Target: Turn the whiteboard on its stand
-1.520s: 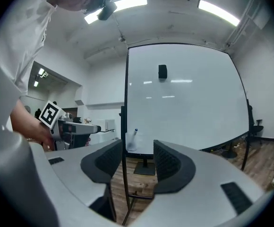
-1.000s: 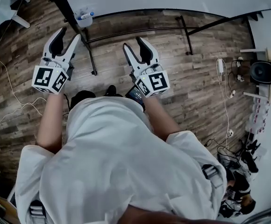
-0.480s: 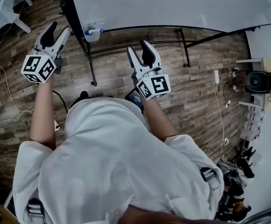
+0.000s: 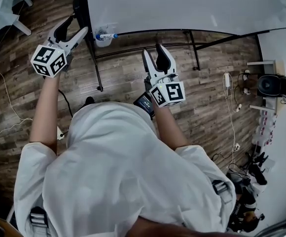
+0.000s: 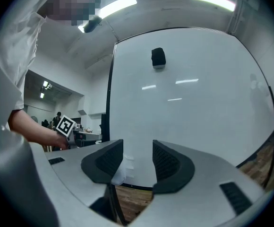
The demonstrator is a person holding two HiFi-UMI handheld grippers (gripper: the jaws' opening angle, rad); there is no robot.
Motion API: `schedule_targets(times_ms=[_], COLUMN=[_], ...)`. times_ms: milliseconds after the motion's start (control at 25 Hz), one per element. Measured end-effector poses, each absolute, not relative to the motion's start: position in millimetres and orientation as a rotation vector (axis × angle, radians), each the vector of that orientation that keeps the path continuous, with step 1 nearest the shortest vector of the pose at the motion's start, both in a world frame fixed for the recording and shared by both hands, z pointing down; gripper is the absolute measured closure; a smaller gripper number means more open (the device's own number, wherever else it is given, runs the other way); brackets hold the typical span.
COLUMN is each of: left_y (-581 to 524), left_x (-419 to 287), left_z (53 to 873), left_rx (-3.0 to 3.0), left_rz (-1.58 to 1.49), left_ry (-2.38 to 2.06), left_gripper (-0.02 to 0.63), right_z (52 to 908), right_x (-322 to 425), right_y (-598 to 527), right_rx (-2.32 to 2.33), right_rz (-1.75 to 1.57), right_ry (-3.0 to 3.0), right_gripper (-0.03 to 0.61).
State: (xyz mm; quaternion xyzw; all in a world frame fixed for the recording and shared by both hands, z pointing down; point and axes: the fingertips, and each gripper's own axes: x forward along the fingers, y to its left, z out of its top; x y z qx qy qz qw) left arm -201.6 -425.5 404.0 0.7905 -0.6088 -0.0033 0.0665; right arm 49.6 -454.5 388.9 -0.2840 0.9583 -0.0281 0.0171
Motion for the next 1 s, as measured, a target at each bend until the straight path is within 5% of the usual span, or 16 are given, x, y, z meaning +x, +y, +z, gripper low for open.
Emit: schedule_targets(times_ms=[1000], left_y=[-460.0], left_x=[-193.1], left_z=[414.2], left_rx=[2.513], left_rz=[0.08], left_ry=[-1.61], left_gripper=[0.355], right_z=[383.5], right_x=[57.4], right_y=[-457.3], right_rx=[-1.019], right_rz=[-0.081], right_ry=[2.933], right_gripper=[0.433])
